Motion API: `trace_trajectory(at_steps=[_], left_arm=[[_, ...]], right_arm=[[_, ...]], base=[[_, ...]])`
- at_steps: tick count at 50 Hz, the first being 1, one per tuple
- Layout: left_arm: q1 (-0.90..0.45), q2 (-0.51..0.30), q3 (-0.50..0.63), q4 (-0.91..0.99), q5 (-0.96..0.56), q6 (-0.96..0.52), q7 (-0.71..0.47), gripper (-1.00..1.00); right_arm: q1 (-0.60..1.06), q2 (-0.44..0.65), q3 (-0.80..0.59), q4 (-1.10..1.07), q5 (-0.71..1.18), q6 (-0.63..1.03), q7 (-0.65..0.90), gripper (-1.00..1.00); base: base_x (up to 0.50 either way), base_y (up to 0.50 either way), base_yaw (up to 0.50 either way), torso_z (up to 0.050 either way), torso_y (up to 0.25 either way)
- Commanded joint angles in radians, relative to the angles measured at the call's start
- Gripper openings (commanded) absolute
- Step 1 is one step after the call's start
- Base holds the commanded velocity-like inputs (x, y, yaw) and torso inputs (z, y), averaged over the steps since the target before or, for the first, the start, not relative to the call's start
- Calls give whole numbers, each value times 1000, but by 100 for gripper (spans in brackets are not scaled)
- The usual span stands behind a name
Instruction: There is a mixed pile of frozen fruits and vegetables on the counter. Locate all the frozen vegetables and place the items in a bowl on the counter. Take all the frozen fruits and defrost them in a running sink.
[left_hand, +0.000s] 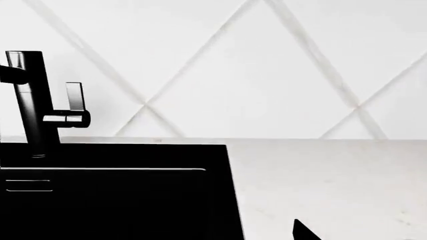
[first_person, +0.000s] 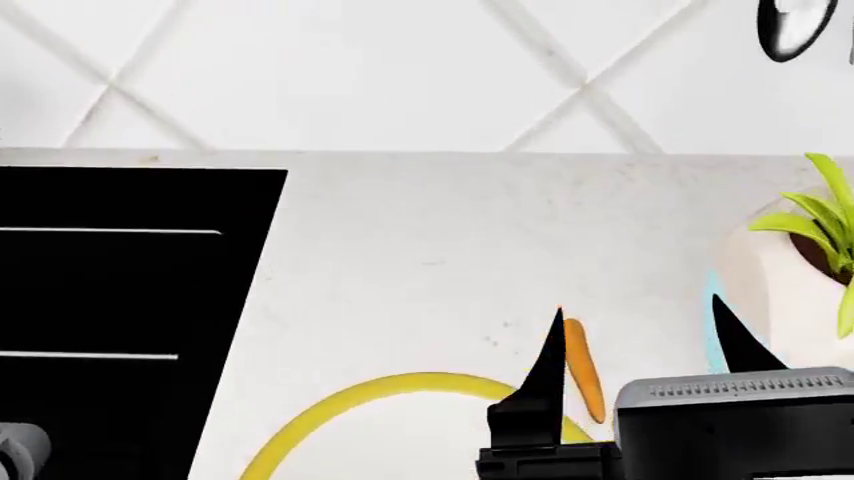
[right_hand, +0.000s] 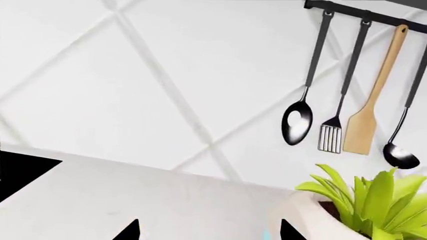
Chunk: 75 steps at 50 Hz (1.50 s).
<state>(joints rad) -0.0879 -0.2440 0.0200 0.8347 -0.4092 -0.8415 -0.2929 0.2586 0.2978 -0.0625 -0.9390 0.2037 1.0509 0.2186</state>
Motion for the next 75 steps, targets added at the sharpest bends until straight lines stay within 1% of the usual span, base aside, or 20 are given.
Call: trace_trajectory(at_steps=[1, 13, 16, 19, 20, 21, 22, 31, 32, 33, 34, 35, 36, 38, 42, 45, 49, 58, 61, 75], left_arm=[[18, -10, -20, 14, -18, 5, 0, 100], [-5, -17, -49, 33, -56, -26, -9, 100], [0, -15, -44, 29, -55, -17, -9, 100], [-1, -11, -35, 14, -50, -6, -9, 100], [2, -12, -37, 12, -51, -3, -8, 100], [4, -11, -38, 12, -52, 0, -8, 100], [8, -11, -39, 11, -52, 4, -7, 100], [20, -11, -40, -10, -50, 32, -4, 100], [23, -11, -41, -10, -51, 34, -4, 100], [25, -12, -45, -9, -53, 35, -5, 100], [31, -13, -49, -8, -55, 40, -3, 100], [39, -14, -54, -8, -57, 46, -1, 100], [45, -15, -57, -8, -58, 51, 2, 100], [43, -14, -52, -13, -57, 53, 0, 100], [63, -18, -57, -15, -59, 71, 8, 100], [72, -18, -53, -20, -58, 83, 12, 100], [89, -25, -82, -15, -73, 92, 17, 100], [91, -25, -79, -23, -74, 103, 13, 100], [126, -38, -109, -4, -89, 116, 24, 100], [82, -26, -46, -46, -59, 115, 5, 100]], right_arm=[[25, -1, -17, -5, 11, 37, 5, 100], [421, -28, -23, 69, 153, 515, -90, 100], [522, 54, -29, 189, 436, 519, 102, 100], [639, 128, -23, 382, 865, 519, 452, 100], [681, 163, -80, 432, 1015, 518, 557, 100], [697, 161, -77, 492, 1165, 517, 674, 100], [729, 168, -103, 531, 1228, 514, 696, 100], [1060, 194, -379, 1009, 1335, 512, 666, 100], [1097, 203, -444, 1030, 1305, 513, 587, 100], [1122, 203, -477, 1111, 1368, 515, 608, 100], [1155, 194, -490, 1174, 1337, 495, 583, 100], [1189, 190, -523, 1222, 1297, 490, 516, 100], [1205, 178, -507, 1302, 1316, 479, 520, 100], [1263, 166, -583, 1419, 1290, 510, 427, 100], [1384, 132, -802, 1601, 1294, 512, 292, 100], [1474, 48, -977, 1749, 1147, 482, 47, 100], [1493, -21, -1087, 1855, 1064, 451, -104, 100], [1454, -72, -1161, 1947, 1002, 390, -181, 100], [1433, -91, -1182, 1997, 976, 348, -213, 100], [1355, -81, -1154, 2009, 1000, 319, -174, 100]], base=[[500, -47, 0, 0, 0], [37, 0, 0, 0, 1], [0, 0, 0, 0, 0], [0, 0, 0, 0, 0], [0, 0, 0, 0, 0], [0, 0, 0, 0, 0], [0, 0, 0, 0, 0], [0, 0, 0, 0, 0], [0, 0, 0, 0, 0], [0, 0, 0, 0, 0], [0, 0, 0, 0, 0], [0, 0, 0, 0, 0], [0, 0, 0, 0, 0], [0, 0, 0, 0, 0], [0, 0, 0, 0, 0], [0, 0, 0, 0, 0], [0, 0, 0, 0, 0], [0, 0, 0, 0, 0], [0, 0, 0, 0, 0], [0, 0, 0, 0, 0]])
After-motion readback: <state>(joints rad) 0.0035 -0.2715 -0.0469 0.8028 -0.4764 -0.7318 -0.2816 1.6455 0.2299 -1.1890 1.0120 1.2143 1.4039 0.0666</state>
